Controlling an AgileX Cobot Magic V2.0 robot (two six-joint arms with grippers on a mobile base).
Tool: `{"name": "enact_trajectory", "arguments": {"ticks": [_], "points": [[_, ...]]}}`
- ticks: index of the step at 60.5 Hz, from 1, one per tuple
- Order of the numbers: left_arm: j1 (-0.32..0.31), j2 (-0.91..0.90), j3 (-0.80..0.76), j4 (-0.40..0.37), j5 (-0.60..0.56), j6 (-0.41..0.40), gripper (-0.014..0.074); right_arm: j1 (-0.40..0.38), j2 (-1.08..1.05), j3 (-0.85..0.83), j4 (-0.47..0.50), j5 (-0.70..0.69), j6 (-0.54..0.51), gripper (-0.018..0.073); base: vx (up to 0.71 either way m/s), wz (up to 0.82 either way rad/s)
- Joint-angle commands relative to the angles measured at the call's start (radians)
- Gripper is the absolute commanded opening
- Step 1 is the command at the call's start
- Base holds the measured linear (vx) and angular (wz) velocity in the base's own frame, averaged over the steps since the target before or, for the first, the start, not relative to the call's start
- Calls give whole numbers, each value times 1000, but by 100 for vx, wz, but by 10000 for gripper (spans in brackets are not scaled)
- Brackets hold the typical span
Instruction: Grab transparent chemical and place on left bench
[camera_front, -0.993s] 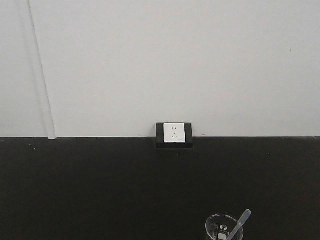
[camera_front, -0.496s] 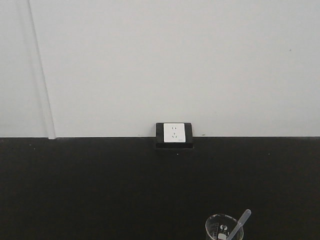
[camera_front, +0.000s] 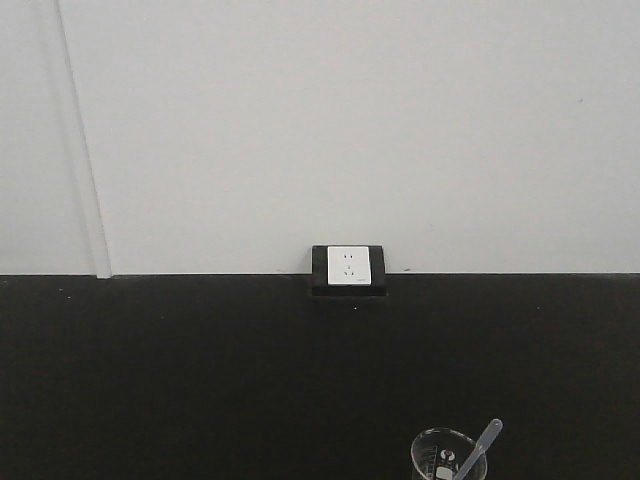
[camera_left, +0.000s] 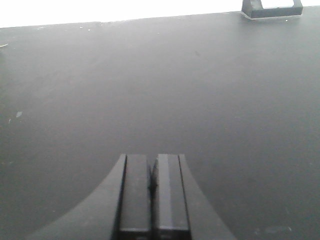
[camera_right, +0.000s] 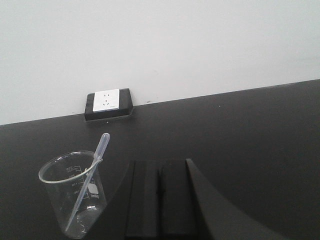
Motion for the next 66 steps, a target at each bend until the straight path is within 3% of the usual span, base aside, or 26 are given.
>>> {"name": "enact_trajectory", "arguments": {"ticks": [1, 20, 34, 49, 57, 66], "points": [[-2, -19, 16, -1, -78, -8, -3, -5, -8, -36, -8, -84, -4, -7, 0, 0], [-2, -19, 16, -1, -78, -8, -3, -5, 215, -230, -36, -50, -26, -7, 0, 0], [-2, -19, 16, -1, -78, -8, -3, -5, 518, -428, -60, -196, -45, -7, 0, 0], [-2, -19, 16, -1, -78, -8, -3, -5, 722, -494, -57, -336, 19, 10, 0, 0], [-2, -19, 16, -1, -78, -8, -3, -5, 807, -494, -71, -404, 68, 75, 0, 0], [-2, -19, 16, -1, -78, -8, -3, -5, 883, -494, -124, -483, 112, 228, 0, 0]]}}
